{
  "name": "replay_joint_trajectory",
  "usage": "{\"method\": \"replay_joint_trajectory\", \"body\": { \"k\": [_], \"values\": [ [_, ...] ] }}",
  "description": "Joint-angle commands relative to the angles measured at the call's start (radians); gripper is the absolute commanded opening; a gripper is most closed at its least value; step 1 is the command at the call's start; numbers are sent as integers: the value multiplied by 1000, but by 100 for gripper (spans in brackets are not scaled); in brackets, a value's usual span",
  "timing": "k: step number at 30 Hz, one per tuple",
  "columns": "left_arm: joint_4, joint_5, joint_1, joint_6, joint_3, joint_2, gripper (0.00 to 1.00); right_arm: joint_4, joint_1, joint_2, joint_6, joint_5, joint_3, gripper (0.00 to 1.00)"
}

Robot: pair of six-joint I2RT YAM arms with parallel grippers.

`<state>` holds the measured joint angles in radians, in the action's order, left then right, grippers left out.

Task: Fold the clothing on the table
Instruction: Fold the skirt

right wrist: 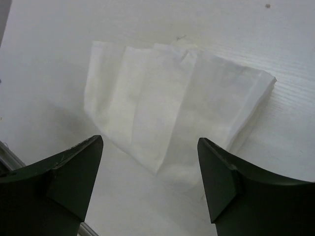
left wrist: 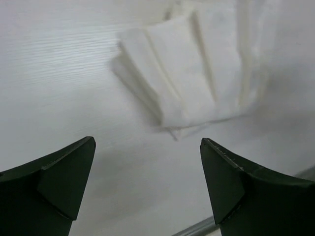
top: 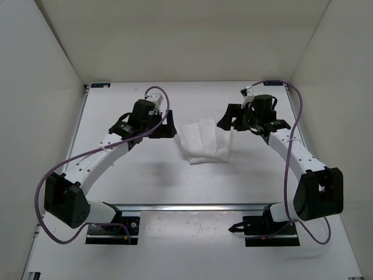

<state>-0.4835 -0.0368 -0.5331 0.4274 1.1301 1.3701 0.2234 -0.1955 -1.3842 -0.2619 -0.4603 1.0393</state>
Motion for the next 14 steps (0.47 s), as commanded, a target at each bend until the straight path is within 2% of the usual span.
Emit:
{"method": "replay_joint_trajectory", "body": {
  "k": [1,6,9,14],
  "values": [
    [-253,182,87,-102,42,-16,99,128,31,-39,7,74,44,74],
    [-291,190,162,-144,16,-71,98,258,67,-124,32,126,120,75],
    [-286,183,165,-151,-29,-91,99,297,38,-153,56,167,159,78],
    [-319,222,130,-157,-26,-83,98,297,-4,-176,38,163,197,77]
  ]
}}
